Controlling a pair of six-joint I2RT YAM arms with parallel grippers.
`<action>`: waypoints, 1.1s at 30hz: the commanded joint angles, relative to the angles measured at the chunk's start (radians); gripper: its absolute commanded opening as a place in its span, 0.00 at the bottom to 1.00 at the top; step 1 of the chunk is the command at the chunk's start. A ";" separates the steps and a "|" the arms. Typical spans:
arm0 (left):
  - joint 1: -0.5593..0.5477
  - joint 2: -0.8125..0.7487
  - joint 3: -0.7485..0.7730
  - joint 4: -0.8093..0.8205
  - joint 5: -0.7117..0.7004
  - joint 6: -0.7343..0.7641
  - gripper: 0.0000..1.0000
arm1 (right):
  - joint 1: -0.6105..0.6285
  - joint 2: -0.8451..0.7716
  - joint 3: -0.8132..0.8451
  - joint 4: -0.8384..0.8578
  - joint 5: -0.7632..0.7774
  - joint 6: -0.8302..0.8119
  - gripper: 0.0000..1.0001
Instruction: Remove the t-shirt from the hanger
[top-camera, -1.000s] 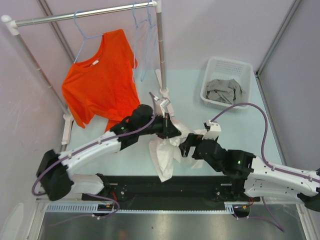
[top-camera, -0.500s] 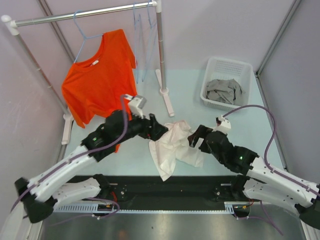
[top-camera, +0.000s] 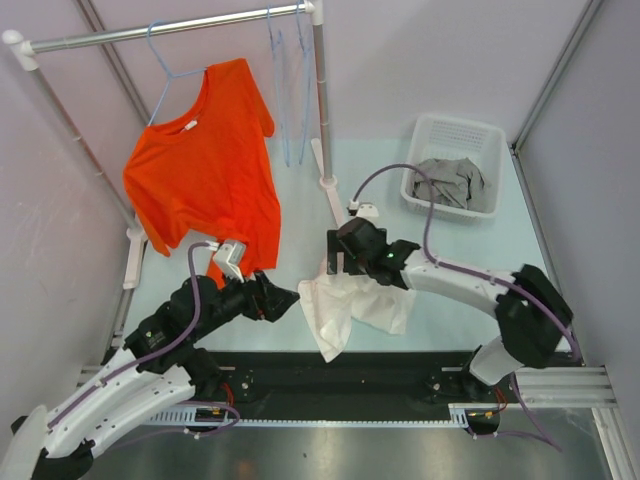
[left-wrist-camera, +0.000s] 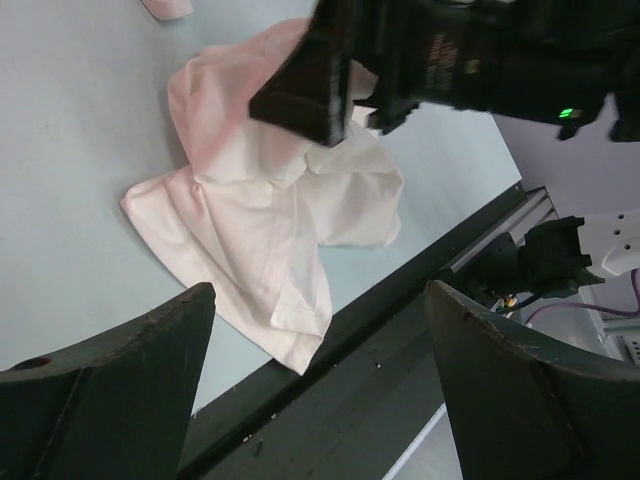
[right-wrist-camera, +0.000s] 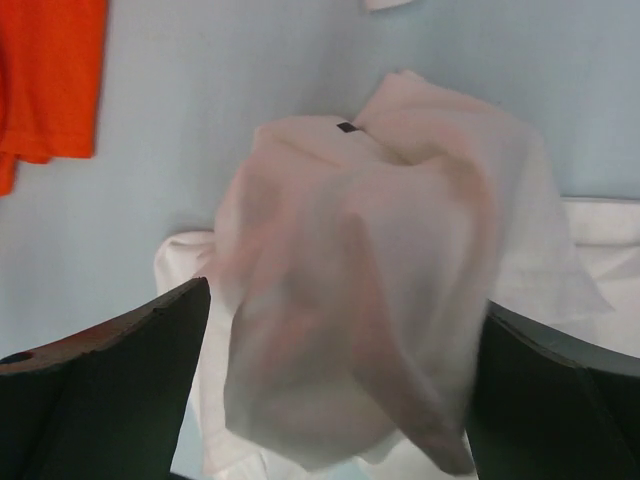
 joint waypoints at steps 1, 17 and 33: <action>0.005 -0.004 0.040 -0.011 -0.001 -0.012 0.90 | 0.052 0.197 0.087 -0.066 0.096 -0.037 1.00; 0.005 -0.052 0.087 -0.059 -0.038 0.028 0.90 | -0.003 0.198 0.168 -0.152 0.125 -0.099 0.00; 0.005 0.009 0.156 -0.066 -0.078 0.111 0.90 | -0.337 -0.162 0.799 0.010 0.280 -0.468 0.00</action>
